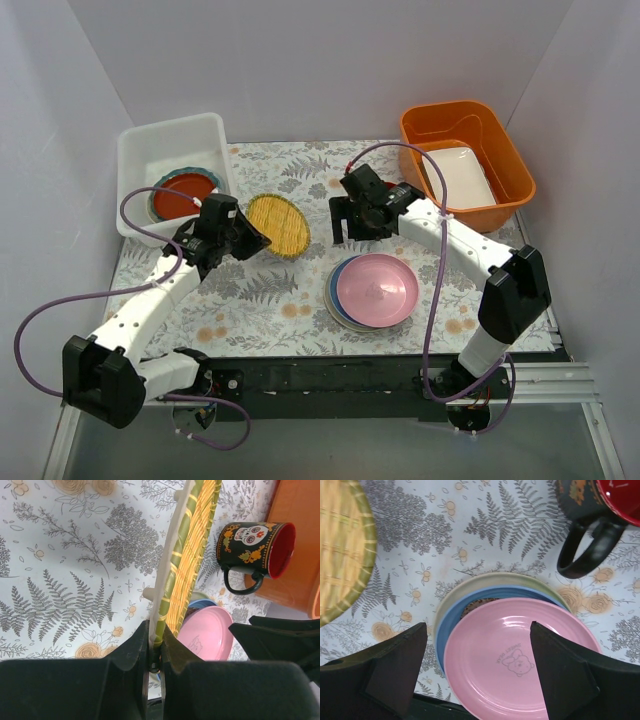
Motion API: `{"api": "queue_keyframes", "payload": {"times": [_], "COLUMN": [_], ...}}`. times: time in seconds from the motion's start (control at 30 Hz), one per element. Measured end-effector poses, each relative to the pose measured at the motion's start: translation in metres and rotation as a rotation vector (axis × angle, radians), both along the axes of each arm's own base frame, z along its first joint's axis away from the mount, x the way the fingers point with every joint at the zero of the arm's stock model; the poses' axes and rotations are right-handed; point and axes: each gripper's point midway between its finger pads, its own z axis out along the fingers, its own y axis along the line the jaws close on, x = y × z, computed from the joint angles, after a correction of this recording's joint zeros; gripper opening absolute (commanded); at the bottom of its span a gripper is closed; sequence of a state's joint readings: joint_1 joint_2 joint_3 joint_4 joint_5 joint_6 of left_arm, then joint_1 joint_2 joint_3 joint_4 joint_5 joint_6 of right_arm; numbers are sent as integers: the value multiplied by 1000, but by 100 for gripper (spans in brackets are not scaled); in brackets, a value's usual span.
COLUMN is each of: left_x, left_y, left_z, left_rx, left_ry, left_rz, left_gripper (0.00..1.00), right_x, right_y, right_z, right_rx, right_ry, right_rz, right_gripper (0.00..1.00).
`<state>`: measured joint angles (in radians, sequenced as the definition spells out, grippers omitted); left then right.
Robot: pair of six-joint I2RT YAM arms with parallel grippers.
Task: Place the plates into the plastic bin on the countertop
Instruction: Pick up the plate at the center of the board, then place the plate in the plastic bin.
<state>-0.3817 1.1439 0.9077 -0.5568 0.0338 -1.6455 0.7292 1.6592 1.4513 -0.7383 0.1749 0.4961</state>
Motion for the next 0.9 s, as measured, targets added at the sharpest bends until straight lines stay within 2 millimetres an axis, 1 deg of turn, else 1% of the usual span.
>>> {"api": "queue_keyframes", "payload": {"times": [0.1,0.2,0.33,0.47,0.57,0.73,0.9], "left_x": [5,9,10,10,16,38,70], "left_y": [-2,-3,-3,-2,2,21,53], "left_z": [11,17,17,16,19,29,50], "left_rx": [3,5,14,14,15,13,6], "left_ry": [-20,-33,-31,-23,-23,-28,-59], "left_rz": [-10,-16,-23,-23,-22,11,54], "left_gripper": [0,0,0,0,0,0,0], "right_x": [1,2,-4,-2,-2,-2,-2], "right_y": [-10,-19,-30,-30,-30,-29,-24], "right_z": [-2,-1,0,1,1,1,2], "right_rx": [-31,-34,-38,-36,-33,-31,-10], "right_ry": [5,-3,-3,-9,-10,-10,-8], "right_rz": [-16,-31,-39,-35,-32,-28,-17], "right_gripper": [91,91,91,92,91,91,91]}}
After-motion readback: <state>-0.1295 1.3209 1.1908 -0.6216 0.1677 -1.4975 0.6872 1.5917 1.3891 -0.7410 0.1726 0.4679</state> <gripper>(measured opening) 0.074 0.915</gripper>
